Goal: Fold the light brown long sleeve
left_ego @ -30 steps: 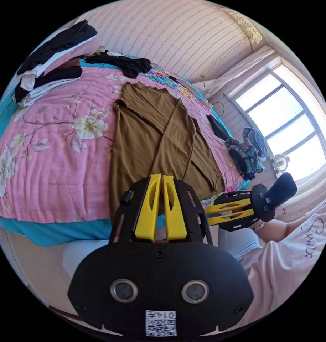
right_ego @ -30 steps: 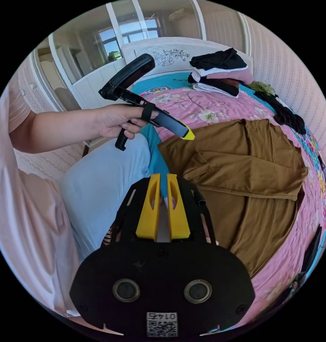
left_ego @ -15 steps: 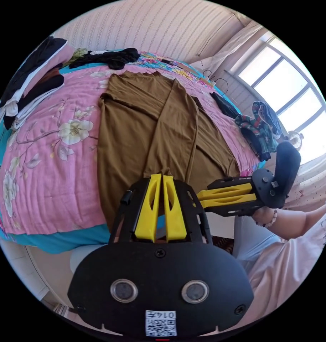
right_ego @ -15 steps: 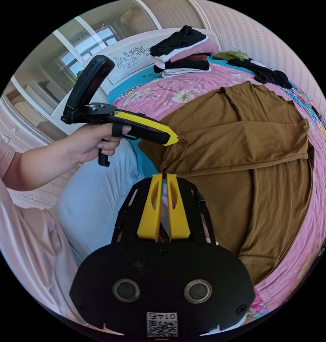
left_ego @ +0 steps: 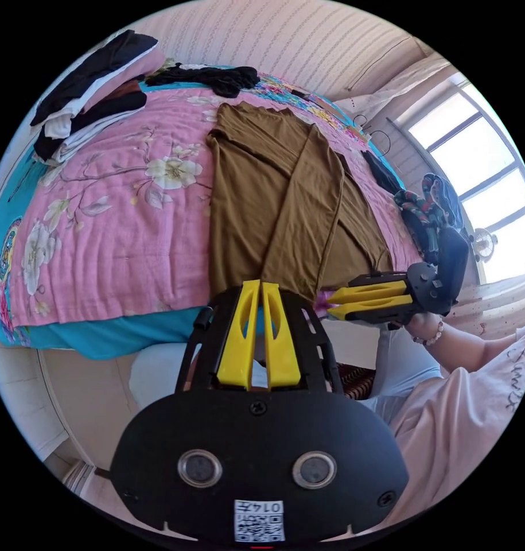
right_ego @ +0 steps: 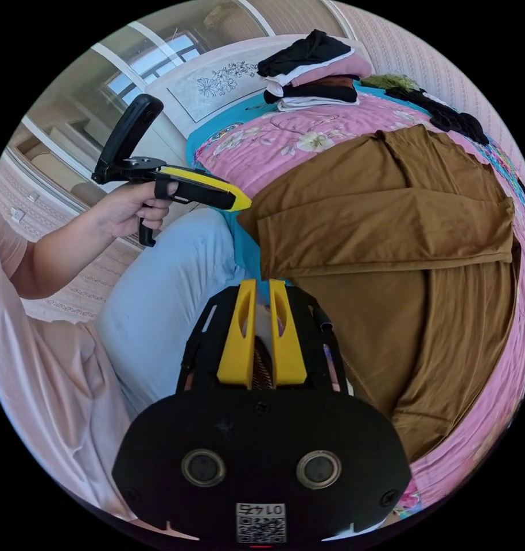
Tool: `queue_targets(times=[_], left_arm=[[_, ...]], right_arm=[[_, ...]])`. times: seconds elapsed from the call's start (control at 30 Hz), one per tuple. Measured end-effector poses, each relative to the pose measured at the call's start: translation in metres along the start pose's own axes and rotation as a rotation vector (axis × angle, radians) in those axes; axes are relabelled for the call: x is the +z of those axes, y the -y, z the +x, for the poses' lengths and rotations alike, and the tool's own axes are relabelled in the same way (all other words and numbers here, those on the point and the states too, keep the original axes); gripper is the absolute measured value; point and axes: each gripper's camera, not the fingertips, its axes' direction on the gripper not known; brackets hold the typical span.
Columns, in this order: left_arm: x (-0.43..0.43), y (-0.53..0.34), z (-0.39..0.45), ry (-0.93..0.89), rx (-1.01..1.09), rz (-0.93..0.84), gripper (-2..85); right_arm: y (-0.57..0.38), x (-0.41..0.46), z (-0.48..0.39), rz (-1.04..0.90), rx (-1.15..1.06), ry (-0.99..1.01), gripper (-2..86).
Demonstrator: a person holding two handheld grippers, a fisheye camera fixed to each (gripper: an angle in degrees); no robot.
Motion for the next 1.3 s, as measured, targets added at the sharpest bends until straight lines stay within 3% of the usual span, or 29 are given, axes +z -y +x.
queue_targets(times=[0.2, 0.37, 0.63, 0.83, 0.97, 1.07, 1.3], left_arm=[[-0.013, 0.057, 0.017, -0.026, 0.110, 0.048, -1.0], [-0.010, 0.154, 0.042, -0.163, 0.215, 0.117, -1.0], [0.024, 0.320, 0.085, -0.127, 0.302, 0.154, -0.6], [0.078, 0.428, 0.107, -0.188, 0.266, 0.101, 4.0], [0.118, 0.470, 0.121, -0.184, 0.253, 0.074, 7.7], [0.133, 0.489, 0.130, -0.219, 0.269, 0.059, 5.1], [0.146, 0.525, 0.157, -0.180, 0.372, 0.009, -0.8]], right_arm=[[0.000, -0.063, 0.026, 0.085, 0.066, -0.161, 5.0], [0.007, -0.141, 0.087, 0.209, 0.211, -0.379, 6.5], [0.038, -0.229, 0.177, 0.342, 0.378, -0.450, 8.0], [0.063, -0.262, 0.221, 0.341, 0.411, -0.422, 8.9], [0.070, -0.273, 0.259, 0.226, 0.461, -0.331, 5.3], [0.059, -0.294, 0.274, 0.275, 0.430, -0.189, 1.5], [0.024, -0.354, 0.297, 0.448, 0.526, -0.088, -0.2]])
